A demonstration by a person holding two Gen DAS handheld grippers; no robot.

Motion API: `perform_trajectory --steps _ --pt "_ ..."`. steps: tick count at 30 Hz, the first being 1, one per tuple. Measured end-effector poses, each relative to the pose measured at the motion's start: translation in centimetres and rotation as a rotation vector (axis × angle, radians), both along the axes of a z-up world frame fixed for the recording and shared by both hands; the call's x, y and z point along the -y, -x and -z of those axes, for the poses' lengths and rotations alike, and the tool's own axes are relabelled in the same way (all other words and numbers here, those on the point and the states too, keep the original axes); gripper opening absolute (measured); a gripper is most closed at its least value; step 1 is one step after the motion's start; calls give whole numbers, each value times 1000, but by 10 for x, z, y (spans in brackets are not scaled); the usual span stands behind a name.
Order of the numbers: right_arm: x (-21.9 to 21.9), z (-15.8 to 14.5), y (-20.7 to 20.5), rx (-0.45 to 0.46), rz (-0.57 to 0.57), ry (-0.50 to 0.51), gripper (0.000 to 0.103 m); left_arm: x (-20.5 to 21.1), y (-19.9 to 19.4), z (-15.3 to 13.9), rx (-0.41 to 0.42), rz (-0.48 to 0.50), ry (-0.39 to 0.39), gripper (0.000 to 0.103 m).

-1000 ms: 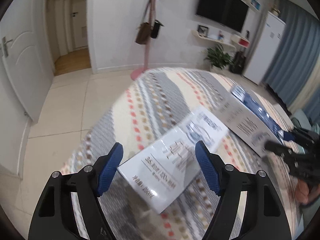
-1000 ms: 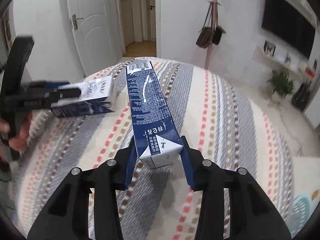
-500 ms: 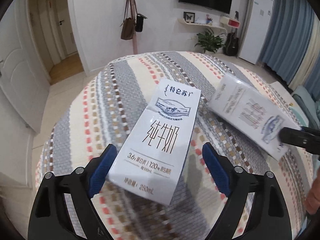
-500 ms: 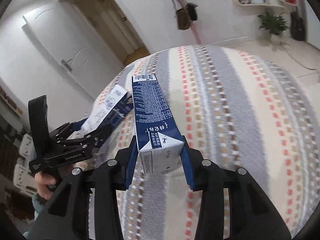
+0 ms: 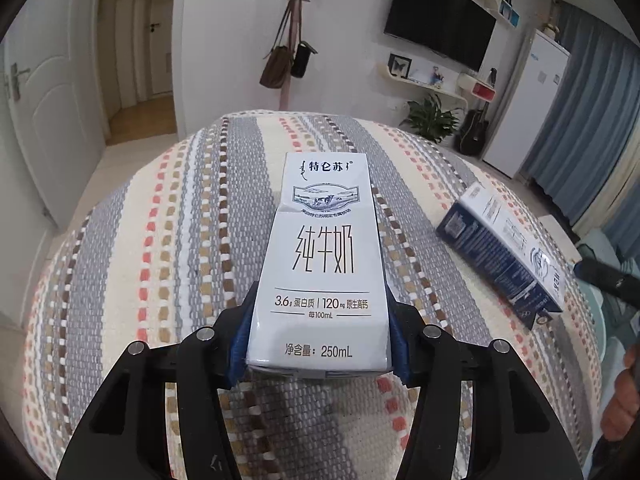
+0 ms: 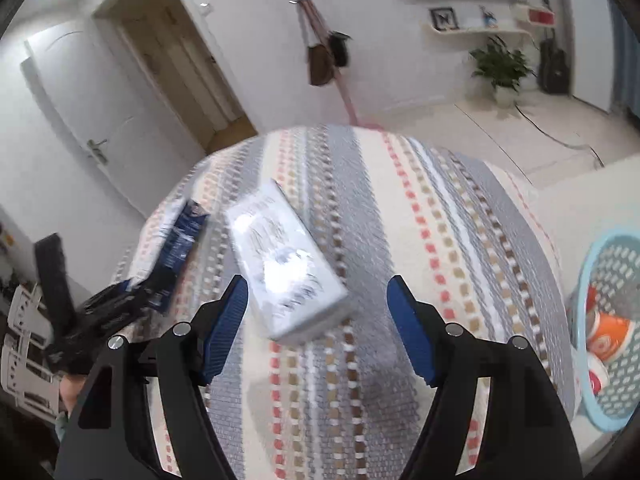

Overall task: Collect trash
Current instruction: 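Grasp a white milk carton with the left gripper while the right grasps another carton, then carry both cartons over the blue basket and open both grippers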

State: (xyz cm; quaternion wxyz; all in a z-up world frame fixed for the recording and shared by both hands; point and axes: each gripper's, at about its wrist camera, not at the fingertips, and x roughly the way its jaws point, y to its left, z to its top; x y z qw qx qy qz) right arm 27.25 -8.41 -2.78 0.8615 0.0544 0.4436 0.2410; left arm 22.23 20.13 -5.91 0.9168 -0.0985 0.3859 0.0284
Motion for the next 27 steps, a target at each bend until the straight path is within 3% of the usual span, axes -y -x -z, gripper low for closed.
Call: perform_trajectory --steps 5,9,12,16,17,23,27 --pt "-45 -5 6 131 -118 169 85 11 2 -1 16 -5 -42 52" --pt "-78 11 -10 195 -158 322 85 9 4 -3 27 -14 -26 52" --pt "-84 26 -18 176 -155 362 85 8 5 -3 32 -17 -22 52" --pt "-77 34 -24 117 -155 297 85 13 6 -4 39 -13 -51 52" --pt "-74 35 -26 105 -153 281 84 16 7 -5 43 -11 -59 52" --pt "-66 31 -19 108 -171 274 51 35 13 -23 78 7 -69 52" --pt "-52 14 -6 156 -159 253 51 53 14 -36 102 27 -45 52"
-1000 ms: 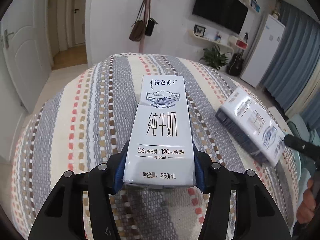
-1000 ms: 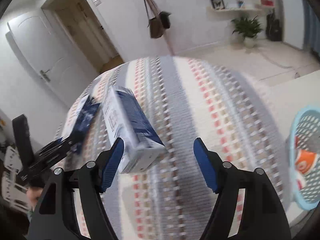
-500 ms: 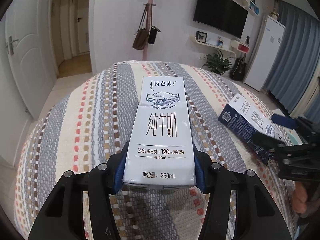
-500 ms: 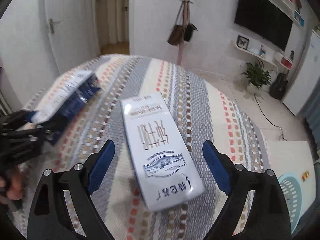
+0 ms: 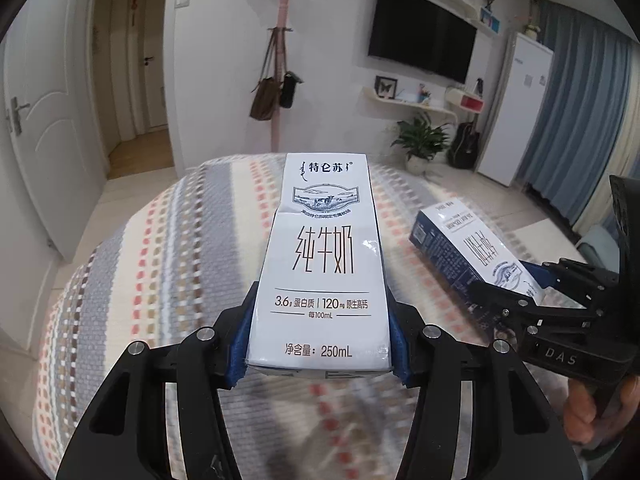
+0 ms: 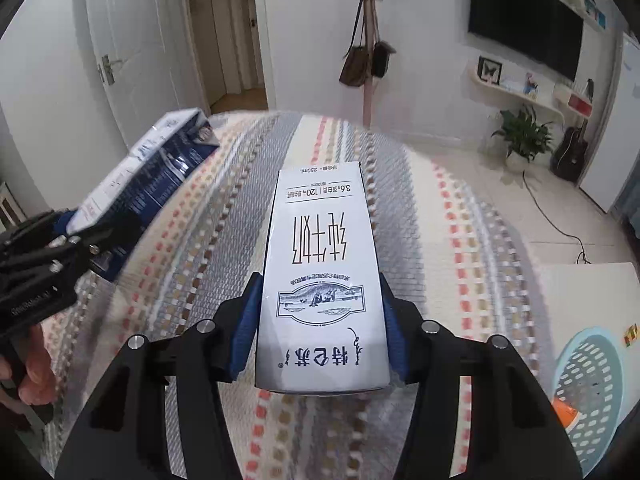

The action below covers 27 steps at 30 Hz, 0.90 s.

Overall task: Collect trash
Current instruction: 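Carry both cartons over the blue basket and open both grippers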

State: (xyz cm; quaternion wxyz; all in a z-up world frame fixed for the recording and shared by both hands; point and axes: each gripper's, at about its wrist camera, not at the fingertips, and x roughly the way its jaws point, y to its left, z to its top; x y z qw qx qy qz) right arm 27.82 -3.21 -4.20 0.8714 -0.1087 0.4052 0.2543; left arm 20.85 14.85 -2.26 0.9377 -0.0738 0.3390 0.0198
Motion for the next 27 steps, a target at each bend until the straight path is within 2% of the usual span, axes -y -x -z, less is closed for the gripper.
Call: perform_trajectory --steps 9,14,18,25,27 --pt "87 -70 20 149 120 -111 51 86 -7 -48 110 126 -6 52" --pt "155 -92 26 192 261 -122 51 149 -15 -62 146 230 1 52" --pt "214 -95 28 219 407 -82 51 194 -29 -60 139 304 16 52" --pt "329 -69 21 98 638 -160 51 264 -60 -44 85 412 58 52" --pt "343 -60 20 77 685 -156 51 286 -70 -35 54 446 70 52"
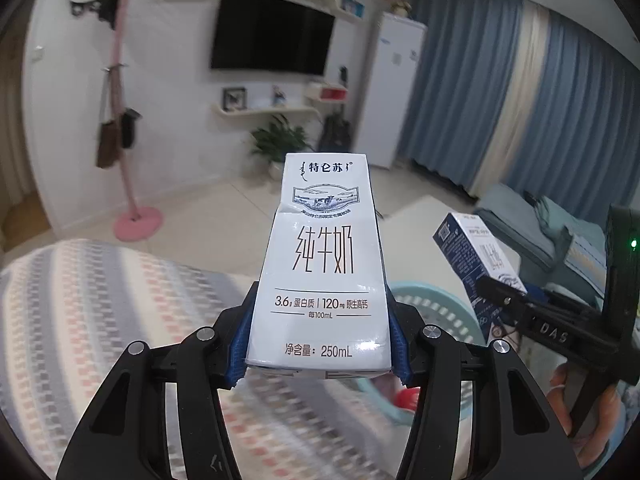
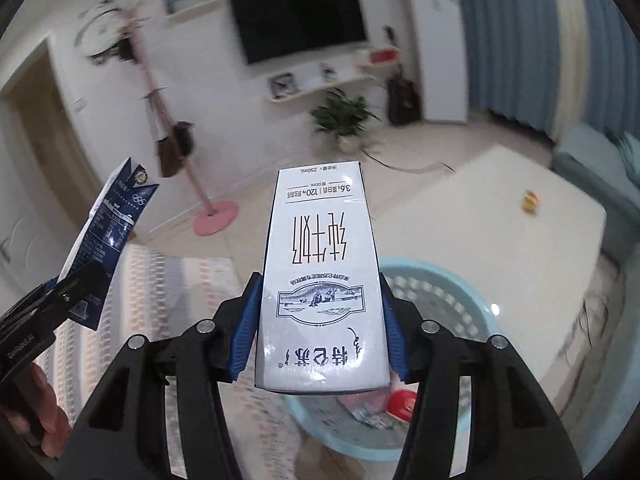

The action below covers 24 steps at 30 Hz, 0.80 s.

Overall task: Collect trash
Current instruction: 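Carry both cartons over the blue basket and open both grippers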

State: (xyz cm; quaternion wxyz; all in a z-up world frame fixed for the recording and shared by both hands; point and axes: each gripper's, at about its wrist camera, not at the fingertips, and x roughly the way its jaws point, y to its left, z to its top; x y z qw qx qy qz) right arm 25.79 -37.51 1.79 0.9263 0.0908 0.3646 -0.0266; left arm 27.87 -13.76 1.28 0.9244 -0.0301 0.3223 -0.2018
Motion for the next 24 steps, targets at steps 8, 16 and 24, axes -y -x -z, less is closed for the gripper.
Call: perform_trajectory --steps 8,16,24 --pt "49 47 2 -147 140 -16 51 60 -12 32 -86 96 -16 52" --pt "75 80 1 -267 215 -56 52 84 -32 50 -191 126 5 54" --pt "84 79 14 -261 235 -79 55 86 -21 57 -192 144 -16 64"
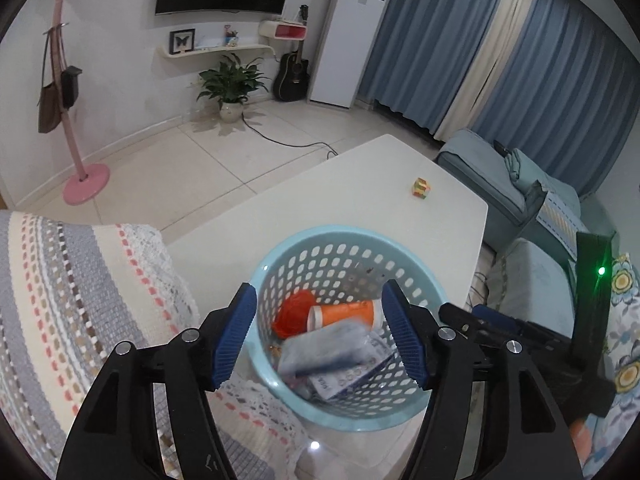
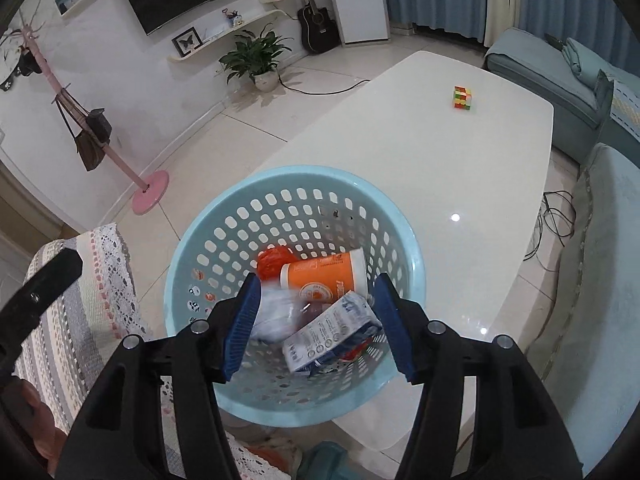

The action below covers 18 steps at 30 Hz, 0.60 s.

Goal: Collect trash

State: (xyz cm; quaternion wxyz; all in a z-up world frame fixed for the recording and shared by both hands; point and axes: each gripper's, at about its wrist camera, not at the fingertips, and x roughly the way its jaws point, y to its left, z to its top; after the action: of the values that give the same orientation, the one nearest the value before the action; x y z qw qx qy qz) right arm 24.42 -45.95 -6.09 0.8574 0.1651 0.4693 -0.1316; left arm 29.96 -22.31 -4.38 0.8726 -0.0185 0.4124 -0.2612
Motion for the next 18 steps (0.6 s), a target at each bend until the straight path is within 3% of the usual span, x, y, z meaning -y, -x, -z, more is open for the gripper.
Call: perform_trajectory --steps 9,12,18 --pt "-34 -20 17 53 -61 7 58 -39 32 -15 54 -40 19 72" --pt "-54 -31 25 90 -95 29 67 -60 51 -29 111 -72 11 81" --pt "-102 -56 43 188 -178 68 68 -109 89 -50 220 -176 -12 86"
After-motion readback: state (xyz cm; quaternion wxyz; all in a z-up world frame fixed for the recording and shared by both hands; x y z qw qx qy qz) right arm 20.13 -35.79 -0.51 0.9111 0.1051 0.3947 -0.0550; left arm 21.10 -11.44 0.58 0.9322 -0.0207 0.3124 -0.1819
